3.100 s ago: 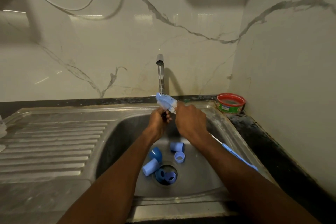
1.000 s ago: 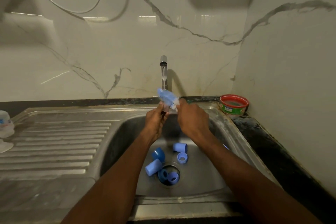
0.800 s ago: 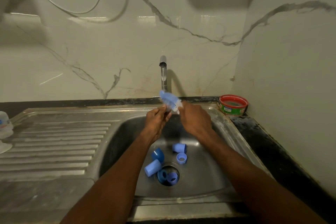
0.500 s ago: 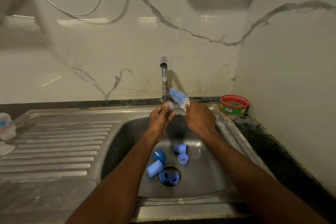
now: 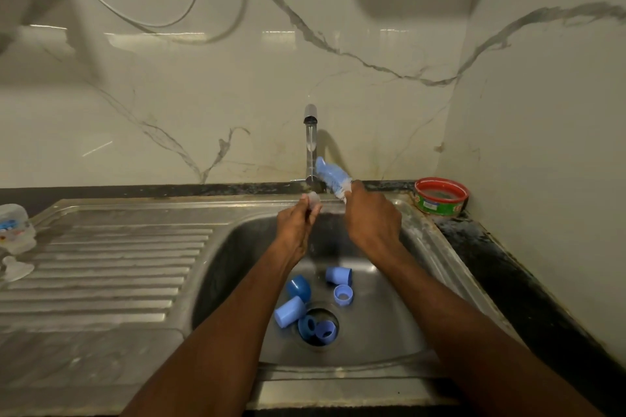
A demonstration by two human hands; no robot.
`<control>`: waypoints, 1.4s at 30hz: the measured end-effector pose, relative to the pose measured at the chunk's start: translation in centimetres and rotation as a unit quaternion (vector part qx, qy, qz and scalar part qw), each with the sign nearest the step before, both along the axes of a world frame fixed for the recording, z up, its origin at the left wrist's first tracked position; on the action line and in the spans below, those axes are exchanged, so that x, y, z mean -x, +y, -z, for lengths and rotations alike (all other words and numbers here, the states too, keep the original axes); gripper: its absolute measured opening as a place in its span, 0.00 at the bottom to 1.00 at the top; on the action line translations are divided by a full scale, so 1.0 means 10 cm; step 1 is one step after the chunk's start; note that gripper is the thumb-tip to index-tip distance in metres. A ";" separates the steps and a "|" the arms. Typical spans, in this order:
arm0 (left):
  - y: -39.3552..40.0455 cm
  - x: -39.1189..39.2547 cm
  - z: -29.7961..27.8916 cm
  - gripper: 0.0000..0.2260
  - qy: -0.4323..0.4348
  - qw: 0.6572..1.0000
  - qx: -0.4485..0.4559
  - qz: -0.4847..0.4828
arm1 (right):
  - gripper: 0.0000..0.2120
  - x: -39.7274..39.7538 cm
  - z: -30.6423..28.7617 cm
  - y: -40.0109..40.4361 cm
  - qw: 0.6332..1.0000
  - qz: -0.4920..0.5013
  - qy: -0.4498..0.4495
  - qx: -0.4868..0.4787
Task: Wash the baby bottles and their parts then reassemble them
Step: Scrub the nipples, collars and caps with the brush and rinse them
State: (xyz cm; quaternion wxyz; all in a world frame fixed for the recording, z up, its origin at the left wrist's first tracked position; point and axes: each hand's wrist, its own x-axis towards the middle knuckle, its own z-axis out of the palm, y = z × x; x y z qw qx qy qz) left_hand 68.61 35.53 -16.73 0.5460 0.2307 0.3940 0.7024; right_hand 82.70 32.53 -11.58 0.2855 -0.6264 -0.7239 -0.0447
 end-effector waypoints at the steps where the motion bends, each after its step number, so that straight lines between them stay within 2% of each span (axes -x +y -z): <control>1: 0.02 0.03 0.02 0.08 0.013 1.000 0.013 -0.013 | 0.10 -0.03 0.00 0.00 1.000 -0.007 -0.002 -0.008; 6: 0.05 0.09 0.09 0.09 0.052 0.998 0.040 -0.005 | 0.13 0.08 0.14 -0.14 0.995 -0.065 -0.069 0.003; 9: -0.02 0.01 0.02 0.08 0.048 0.998 0.007 0.028 | 0.13 0.08 0.11 -0.04 0.999 -0.022 -0.029 0.019; 12: -0.06 -0.04 -0.03 0.07 0.018 1.000 0.006 0.005 | 0.11 -0.01 0.05 0.03 1.000 -0.005 -0.007 0.014; 14: -0.06 0.00 -0.01 0.08 0.017 0.999 0.031 -0.003 | 0.11 -0.03 0.05 -0.02 1.000 -0.016 -0.014 0.005; 18: -0.01 0.06 0.09 0.10 0.075 0.995 0.069 -0.017 | 0.12 0.04 0.17 -0.19 0.996 -0.063 -0.066 0.020; 22: -0.06 -0.04 -0.03 0.10 0.021 0.999 0.029 0.029 | 0.13 0.07 0.12 -0.08 0.998 -0.020 -0.041 0.030; 26: -0.09 -0.03 -0.06 0.09 -0.016 0.999 0.042 0.016 | 0.12 -0.02 0.03 -0.04 0.999 -0.006 -0.029 0.020; 30: -0.05 0.06 0.00 0.09 -0.020 0.998 0.053 0.000 | 0.12 0.02 0.13 -0.18 0.996 -0.060 -0.058 0.013; 35: -0.04 -0.03 -0.02 0.08 -0.009 0.999 0.023 0.046 | 0.12 0.06 0.11 -0.08 0.998 -0.022 -0.040 0.030; 42: 0.02 0.08 0.08 0.13 0.020 0.998 0.056 -0.032 | 0.15 0.01 0.00 -0.17 0.998 -0.030 -0.046 0.001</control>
